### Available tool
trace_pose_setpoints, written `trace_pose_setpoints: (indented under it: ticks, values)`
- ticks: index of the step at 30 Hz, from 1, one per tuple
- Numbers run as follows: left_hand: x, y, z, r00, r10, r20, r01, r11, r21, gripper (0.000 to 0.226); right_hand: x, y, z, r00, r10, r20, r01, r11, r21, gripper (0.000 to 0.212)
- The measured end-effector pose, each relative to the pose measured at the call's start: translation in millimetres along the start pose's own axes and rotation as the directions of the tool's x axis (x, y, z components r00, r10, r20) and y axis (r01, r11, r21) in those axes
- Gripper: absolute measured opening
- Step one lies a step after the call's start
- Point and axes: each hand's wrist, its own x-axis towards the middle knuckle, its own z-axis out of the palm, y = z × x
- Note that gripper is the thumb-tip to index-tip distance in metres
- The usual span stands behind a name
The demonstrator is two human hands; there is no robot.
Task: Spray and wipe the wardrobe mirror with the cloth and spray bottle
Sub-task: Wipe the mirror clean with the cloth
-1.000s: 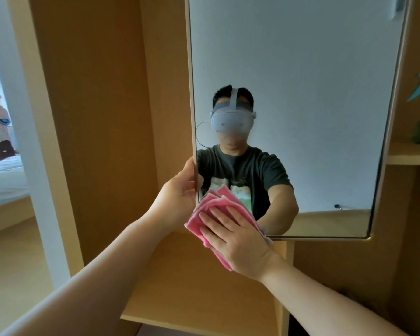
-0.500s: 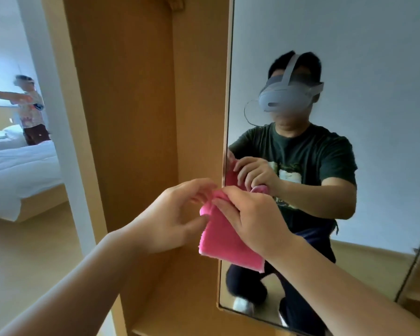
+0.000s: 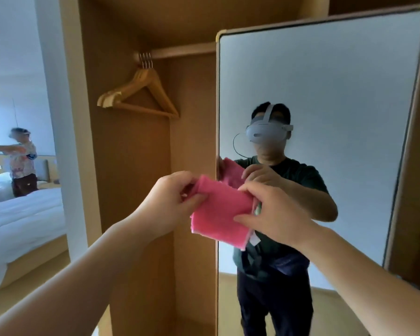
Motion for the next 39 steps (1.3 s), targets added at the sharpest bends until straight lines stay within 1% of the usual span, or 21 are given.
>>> trace_pose_setpoints:
  ticks: [1,3,5,6,8,10,12,14,16,17,20,24,28,30,32,35,37,39]
  values:
    - [1,3,2,1.000,-0.015,-0.009,0.014,0.999,-0.041,0.005,-1,0,-4,0.997,0.012,-0.075,-0.010,0.999,0.039,0.025]
    - [4,9,9,0.999,-0.041,-0.014,0.039,0.995,-0.087,0.009,0,0,-9,0.977,0.059,-0.207,-0.036,0.993,0.113,0.024]
    - [12,21,18,1.000,-0.023,-0.019,0.021,0.994,-0.104,0.012,6,-5,-16,0.948,0.075,-0.310,-0.040,0.992,0.119,0.026]
    - [17,28,21,0.999,0.001,-0.039,-0.005,0.994,-0.112,0.011,10,-9,-20,0.932,0.054,-0.358,-0.019,0.995,0.101,0.027]
    - [29,45,25,0.992,0.020,-0.124,-0.035,0.992,-0.123,0.007,19,-19,-32,0.904,-0.018,-0.427,0.051,0.996,0.068,0.023]
    - [41,60,22,0.975,-0.009,-0.221,-0.020,0.991,-0.129,0.008,25,-29,-43,0.894,-0.108,-0.435,0.160,0.984,0.084,0.020]
    - [52,74,16,0.958,-0.043,-0.284,0.006,0.992,-0.130,0.011,27,-33,-54,0.906,-0.194,-0.375,0.257,0.958,0.124,0.017]
    - [58,85,9,0.950,-0.054,-0.307,0.013,0.991,-0.134,0.014,27,-37,-62,0.919,-0.251,-0.303,0.322,0.922,0.213,0.018]
    - [61,94,5,0.956,-0.050,-0.289,0.009,0.990,-0.140,0.017,28,-36,-67,0.915,-0.296,-0.274,0.364,0.899,0.243,0.029]
    - [62,97,3,0.961,-0.052,-0.270,0.010,0.988,-0.154,0.017,30,-35,-68,0.908,-0.309,-0.284,0.375,0.901,0.219,0.031]
    - [66,103,-3,0.976,-0.057,-0.212,0.017,0.982,-0.188,0.021,45,-28,-75,0.871,-0.354,-0.342,0.409,0.907,0.103,0.025]
    - [77,98,-14,0.977,-0.012,-0.213,-0.006,0.997,-0.083,0.023,76,-22,-97,0.827,-0.438,-0.352,0.438,0.895,-0.084,0.028]
    - [94,71,-24,0.966,0.024,-0.256,-0.009,0.998,0.059,0.019,108,-30,-125,0.799,-0.490,-0.348,0.428,0.871,-0.243,0.031]
    - [106,55,-26,0.962,0.027,-0.271,-0.002,0.996,0.092,0.019,126,-40,-139,0.794,-0.496,-0.352,0.403,0.862,-0.308,0.030]
    - [120,41,-27,0.958,0.042,-0.284,-0.005,0.992,0.128,0.019,146,-52,-152,0.800,-0.478,-0.364,0.354,0.865,-0.357,0.034]
    - [143,25,-30,0.946,0.088,-0.310,-0.039,0.986,0.161,0.025,175,-74,-169,0.806,-0.469,-0.361,0.303,0.852,-0.427,0.037]
    - [156,19,-32,0.942,0.126,-0.310,-0.069,0.980,0.187,0.028,190,-89,-177,0.801,-0.483,-0.355,0.276,0.823,-0.496,0.033]
    - [168,15,-32,0.937,0.178,-0.300,-0.117,0.971,0.208,0.030,207,-100,-181,0.808,-0.471,-0.354,0.203,0.787,-0.582,0.028]
